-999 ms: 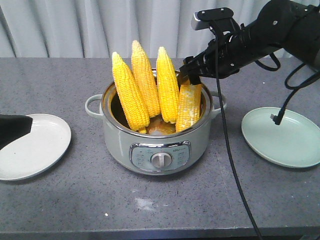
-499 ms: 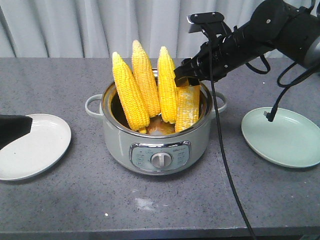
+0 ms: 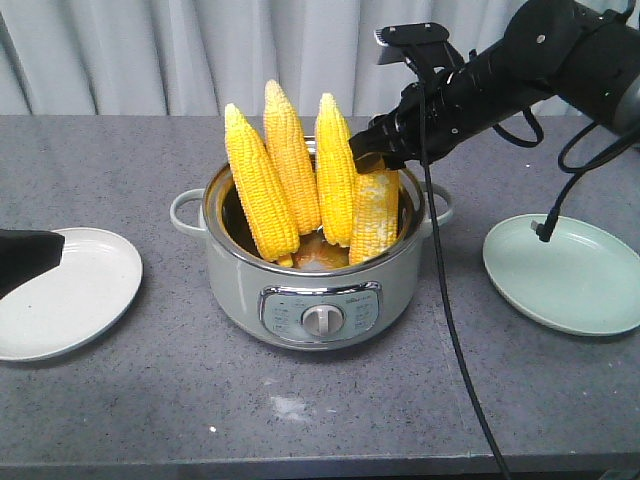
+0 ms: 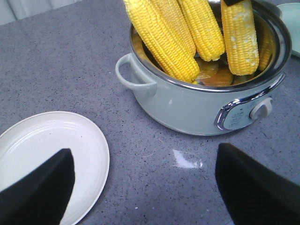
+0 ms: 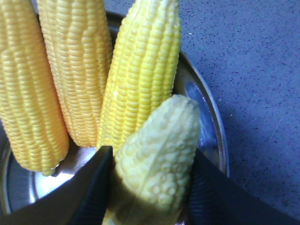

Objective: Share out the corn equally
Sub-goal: 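Lift the corn cob out of the pot with the right gripper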

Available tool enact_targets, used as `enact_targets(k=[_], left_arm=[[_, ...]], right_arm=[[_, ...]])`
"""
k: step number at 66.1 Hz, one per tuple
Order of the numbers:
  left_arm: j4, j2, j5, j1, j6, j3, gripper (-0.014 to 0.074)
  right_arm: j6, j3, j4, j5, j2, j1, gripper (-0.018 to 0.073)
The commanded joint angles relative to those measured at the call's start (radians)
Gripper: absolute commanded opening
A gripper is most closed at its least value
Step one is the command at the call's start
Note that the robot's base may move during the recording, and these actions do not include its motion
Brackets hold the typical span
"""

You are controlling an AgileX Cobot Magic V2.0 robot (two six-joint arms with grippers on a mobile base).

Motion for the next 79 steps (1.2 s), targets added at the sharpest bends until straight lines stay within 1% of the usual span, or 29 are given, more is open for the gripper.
enact_targets(k=[1, 28, 39, 48, 52, 55, 65, 69, 73, 79], left_arm=[[-0.016, -0.003, -0.060, -0.007, -0.002, -0.033, 0.0575], [-0.018, -0.003, -0.060, -0.007, -0.002, -0.033, 0.0575], [-0.018, -0.003, -0.060, -0.007, -0.002, -0.033, 0.0575], [-0.018, -0.003, -0.060, -0.007, -0.002, -0.033, 0.0575], [-0.018, -0.003, -0.060, -0.007, -0.002, -0.033, 0.0575], [-0.018, -0.003, -0.060, -0.007, -0.002, -0.033, 0.0575], [-0.018, -0.003, -0.060, -0.007, -0.002, -0.033, 0.0575], [-0.018, -0.003, -0.060, -0.007, -0.002, -0.033, 0.0575], [-0.018, -0.003, -0.060, -0.007, -0.002, -0.033, 0.0575], [-0.018, -0.003, -0.060, -0.007, -0.002, -0.033, 0.0575]], right_arm=[[-0.013, -0.034, 0.021, -0.032, -0.096, -0.001, 0.0228], [-0.013, -0.034, 0.002, -0.038, -0.295, -0.001, 0.0228], [-0.008, -0.034, -0.052, -0.030, -0.383, -0.002, 0.0228], [0.027, -0.034, -0.156, -0.009, -0.451, -0.002, 0.0228], [0.060, -0.034, -0.226, 0.006, -0.481, -0.002, 0.0228], [0.093, -0.034, -0.298, 0.025, -0.497, -0.002, 0.0228], [0.254, -0.032, -0.534, 0.104, -0.509, -0.002, 0.0228], [0.297, -0.032, -0.611, 0.141, -0.497, -0.002, 0.0228], [0.326, -0.032, -0.681, 0.167, -0.483, -0.002, 0.0230], [0.342, -0.032, -0.745, 0.197, -0.458, -0.002, 0.0230]])
